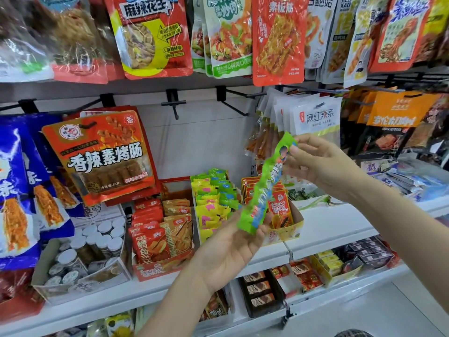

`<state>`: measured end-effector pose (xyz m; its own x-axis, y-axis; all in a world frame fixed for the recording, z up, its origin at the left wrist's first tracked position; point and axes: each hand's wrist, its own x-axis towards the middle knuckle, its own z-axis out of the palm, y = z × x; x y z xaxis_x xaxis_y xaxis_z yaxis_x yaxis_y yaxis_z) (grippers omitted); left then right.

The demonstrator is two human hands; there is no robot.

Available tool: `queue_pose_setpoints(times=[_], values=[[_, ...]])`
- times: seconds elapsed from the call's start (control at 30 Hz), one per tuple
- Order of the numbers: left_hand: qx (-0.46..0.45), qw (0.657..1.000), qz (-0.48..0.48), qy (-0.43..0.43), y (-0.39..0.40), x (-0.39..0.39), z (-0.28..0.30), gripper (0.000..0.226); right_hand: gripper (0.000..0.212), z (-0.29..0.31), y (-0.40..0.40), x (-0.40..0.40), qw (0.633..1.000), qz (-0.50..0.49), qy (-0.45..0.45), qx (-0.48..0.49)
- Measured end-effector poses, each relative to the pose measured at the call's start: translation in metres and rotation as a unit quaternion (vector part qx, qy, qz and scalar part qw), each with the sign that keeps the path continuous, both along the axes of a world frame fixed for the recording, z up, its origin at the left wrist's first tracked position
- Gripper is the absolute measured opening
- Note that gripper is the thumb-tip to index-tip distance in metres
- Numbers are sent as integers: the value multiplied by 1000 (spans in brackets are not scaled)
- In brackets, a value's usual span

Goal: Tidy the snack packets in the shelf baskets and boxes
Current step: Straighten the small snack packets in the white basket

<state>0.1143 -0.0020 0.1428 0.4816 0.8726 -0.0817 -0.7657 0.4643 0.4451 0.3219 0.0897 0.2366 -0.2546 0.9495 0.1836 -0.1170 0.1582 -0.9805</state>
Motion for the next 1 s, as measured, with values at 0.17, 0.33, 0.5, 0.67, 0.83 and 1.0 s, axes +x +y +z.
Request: queue_pose_setpoints(times=[0.17, 0.33, 0.5, 0.67, 0.83, 1.0], values=[[125, 941, 145, 278, 1, 6, -6, 37, 43, 0, 0, 8, 997, 14, -59, -54], [194, 879, 237, 365, -1, 6, -17, 40, 44, -5, 0, 9, 993, -15, -116, 2], [167, 913, 197, 315, 0, 1, -20, 61, 46, -6, 5, 6, 994, -34, -100, 2], [-19, 994, 15, 107, 1, -1, -12, 77, 36, -10, 4, 2, 996, -9, -75, 40], [-6, 997, 45, 65, 8, -3, -15, 39, 12, -13, 5, 7, 995, 57, -40, 73], [157, 906, 232, 317, 13, -3, -29, 30, 33, -12, 8, 14, 994, 107, -25, -20]])
